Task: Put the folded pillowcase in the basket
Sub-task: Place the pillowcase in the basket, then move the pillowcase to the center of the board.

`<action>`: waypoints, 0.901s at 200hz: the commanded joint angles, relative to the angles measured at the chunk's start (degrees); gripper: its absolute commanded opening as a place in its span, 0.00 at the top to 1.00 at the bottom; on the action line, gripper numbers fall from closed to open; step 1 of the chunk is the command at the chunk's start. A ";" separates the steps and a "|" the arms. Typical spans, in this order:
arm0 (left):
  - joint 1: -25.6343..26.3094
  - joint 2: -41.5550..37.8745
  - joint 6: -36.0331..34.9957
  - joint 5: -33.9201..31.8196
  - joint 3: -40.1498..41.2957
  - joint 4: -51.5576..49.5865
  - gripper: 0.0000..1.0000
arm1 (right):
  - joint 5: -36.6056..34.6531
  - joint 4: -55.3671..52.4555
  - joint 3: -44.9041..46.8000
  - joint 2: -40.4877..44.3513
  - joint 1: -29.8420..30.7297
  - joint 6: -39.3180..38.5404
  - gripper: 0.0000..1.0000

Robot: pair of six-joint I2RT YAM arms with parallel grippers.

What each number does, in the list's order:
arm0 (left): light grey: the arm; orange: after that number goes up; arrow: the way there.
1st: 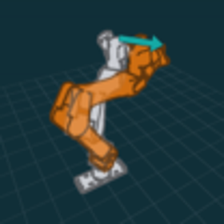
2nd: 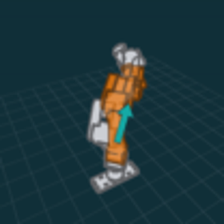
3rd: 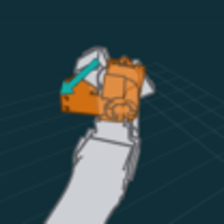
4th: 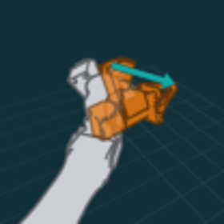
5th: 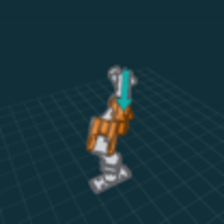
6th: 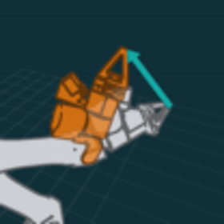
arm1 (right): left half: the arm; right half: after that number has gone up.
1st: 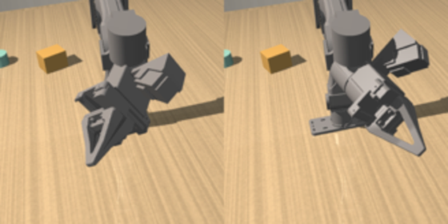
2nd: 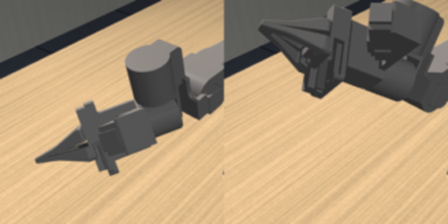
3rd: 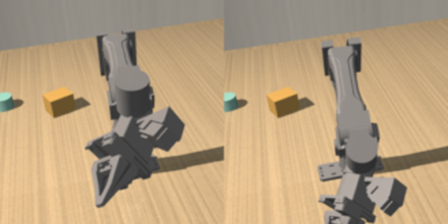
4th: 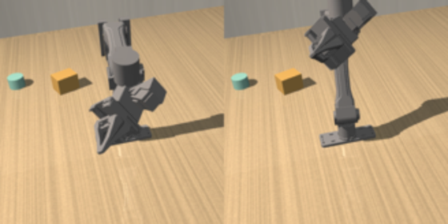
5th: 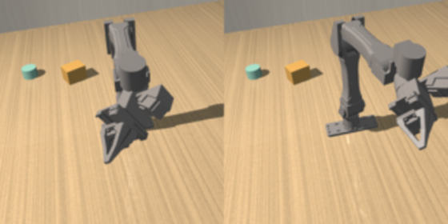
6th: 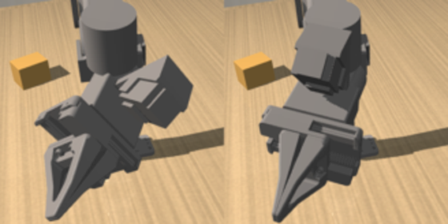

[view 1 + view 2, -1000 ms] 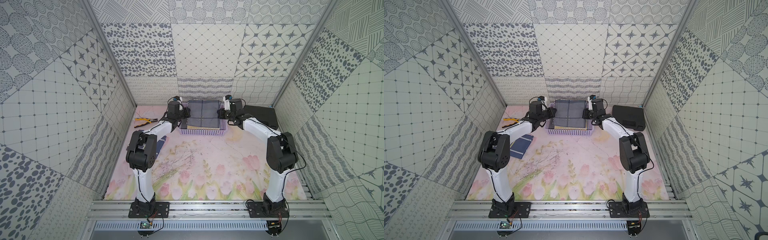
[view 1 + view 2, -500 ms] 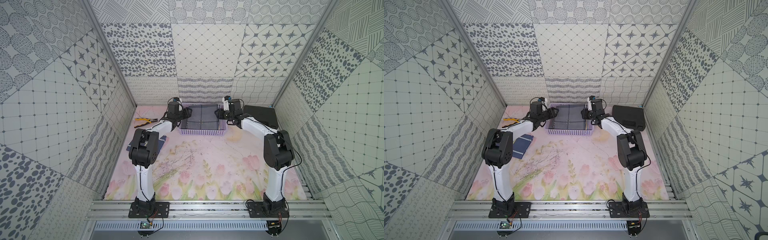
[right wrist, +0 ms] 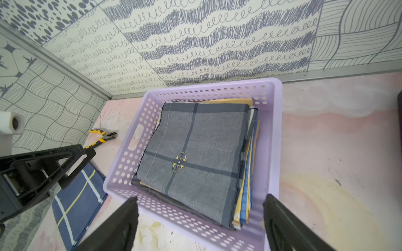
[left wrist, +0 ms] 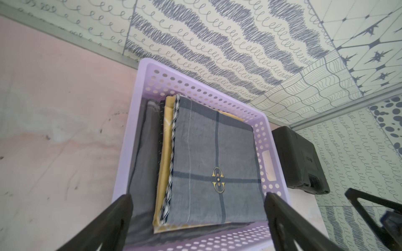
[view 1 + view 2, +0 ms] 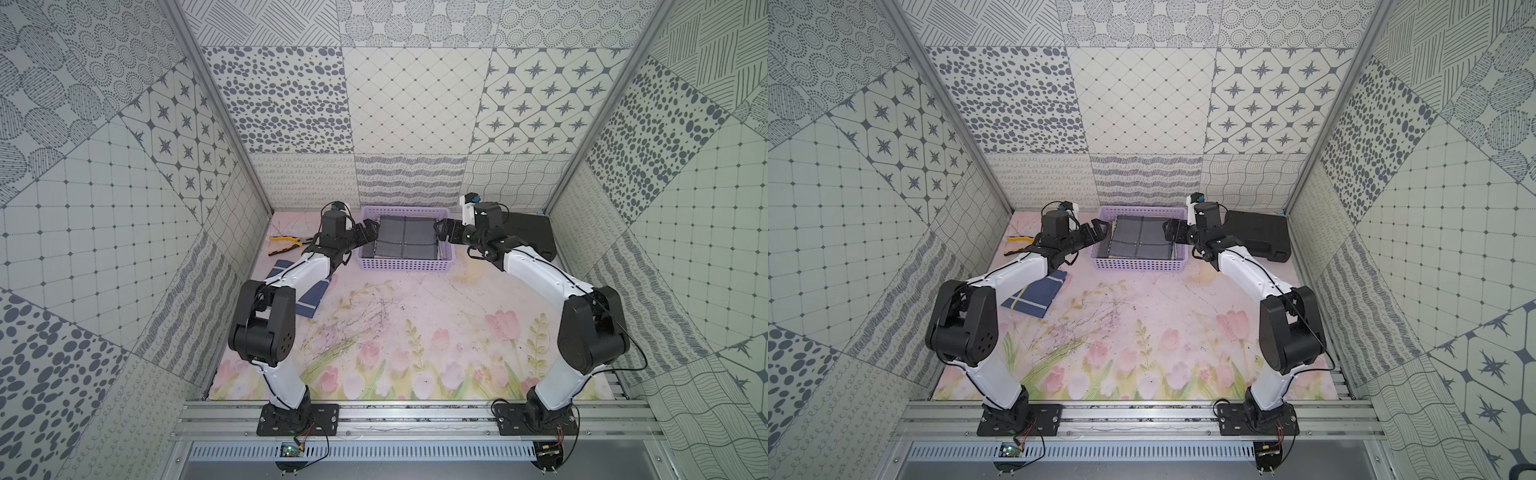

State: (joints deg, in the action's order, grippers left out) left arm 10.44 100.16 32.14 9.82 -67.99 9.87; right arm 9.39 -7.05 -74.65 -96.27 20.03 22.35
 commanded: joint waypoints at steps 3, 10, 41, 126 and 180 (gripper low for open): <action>-0.33 -8.22 1.61 -6.93 9.75 -4.54 0.01 | -0.82 1.00 4.87 4.42 1.11 -0.06 0.07; -0.29 -9.96 1.48 -7.97 11.79 -4.99 0.01 | -1.15 0.76 6.10 5.50 1.65 -0.32 0.06; -0.33 -15.57 0.04 -13.54 17.60 -10.02 0.01 | -2.83 -1.19 9.67 8.24 5.16 -0.96 0.07; -1.73 -16.00 -0.07 -29.88 17.72 -28.23 0.02 | -4.26 0.98 18.88 15.36 9.13 1.33 0.07; -4.49 -12.60 -0.53 -30.82 15.70 -33.85 0.14 | -3.86 1.24 24.04 21.34 9.15 1.55 0.07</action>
State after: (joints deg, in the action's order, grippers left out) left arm 7.33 85.58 32.77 -15.07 -49.93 -14.46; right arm 5.74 -8.38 -52.66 -77.76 29.17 23.38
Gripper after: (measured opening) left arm 0.862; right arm 0.932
